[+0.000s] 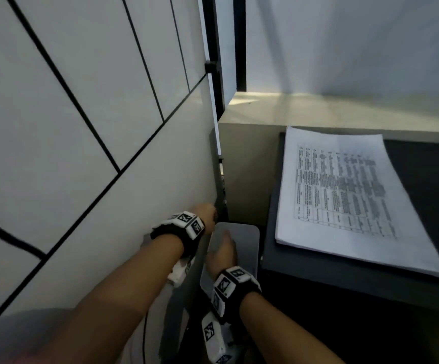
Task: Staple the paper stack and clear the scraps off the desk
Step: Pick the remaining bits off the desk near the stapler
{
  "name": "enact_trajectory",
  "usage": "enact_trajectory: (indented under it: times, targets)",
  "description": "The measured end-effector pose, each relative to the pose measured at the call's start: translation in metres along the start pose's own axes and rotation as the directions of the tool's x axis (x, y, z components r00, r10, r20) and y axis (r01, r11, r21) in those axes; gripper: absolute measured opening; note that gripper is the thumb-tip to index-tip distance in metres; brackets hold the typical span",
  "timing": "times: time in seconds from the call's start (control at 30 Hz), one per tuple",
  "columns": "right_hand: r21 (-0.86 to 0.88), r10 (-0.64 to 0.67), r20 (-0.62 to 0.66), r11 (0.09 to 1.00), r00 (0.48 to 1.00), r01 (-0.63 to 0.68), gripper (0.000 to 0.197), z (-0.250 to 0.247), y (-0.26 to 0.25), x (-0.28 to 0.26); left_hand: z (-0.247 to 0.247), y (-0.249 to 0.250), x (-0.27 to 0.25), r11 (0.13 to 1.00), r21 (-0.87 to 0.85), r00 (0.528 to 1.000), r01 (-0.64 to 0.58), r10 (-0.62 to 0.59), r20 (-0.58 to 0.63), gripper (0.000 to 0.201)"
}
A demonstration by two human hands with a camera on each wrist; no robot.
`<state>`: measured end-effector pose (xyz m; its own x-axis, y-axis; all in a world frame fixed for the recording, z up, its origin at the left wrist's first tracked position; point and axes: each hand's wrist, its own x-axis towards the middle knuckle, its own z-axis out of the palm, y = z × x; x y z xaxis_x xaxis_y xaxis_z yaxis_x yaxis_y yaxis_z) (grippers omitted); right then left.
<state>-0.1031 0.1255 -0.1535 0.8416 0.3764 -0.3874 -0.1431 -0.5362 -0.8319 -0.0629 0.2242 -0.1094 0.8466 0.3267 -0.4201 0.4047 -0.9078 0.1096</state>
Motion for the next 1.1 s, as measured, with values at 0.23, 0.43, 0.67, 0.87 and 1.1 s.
enact_trajectory:
  times: [0.23,0.43,0.67,0.87,1.1]
  targets:
    - [0.028,-0.376,0.097,0.927,0.922,0.375,0.064,-0.069,-0.057,-0.083,-0.113,0.050,-0.099,0.994,0.000,0.945,-0.106,0.100,-0.312,0.026]
    - [-0.032,-0.515,-0.094,0.857,0.852,0.514,0.054,-0.195,-0.060,-0.131,-0.152,0.132,-0.155,0.956,0.000,0.853,-0.292,0.261,-0.453,0.017]
    - [-0.356,-0.372,-0.283,0.896,0.884,0.264,0.049,-0.346,0.006,-0.146,-0.127,0.257,-0.158,0.872,0.070,0.796,-0.484,0.472,-0.379,0.028]
    - [-0.451,-0.168,-0.326,0.893,0.931,0.003,0.041,-0.428,0.075,-0.146,-0.085,0.330,-0.141,0.811,0.157,0.777,-0.564,0.585,-0.232,0.032]
    - [-0.771,0.080,-0.109,0.623,0.991,-0.135,0.069,-0.455,0.124,-0.142,-0.025,0.382,-0.100,0.779,0.316,0.825,-0.542,0.564,0.024,0.063]
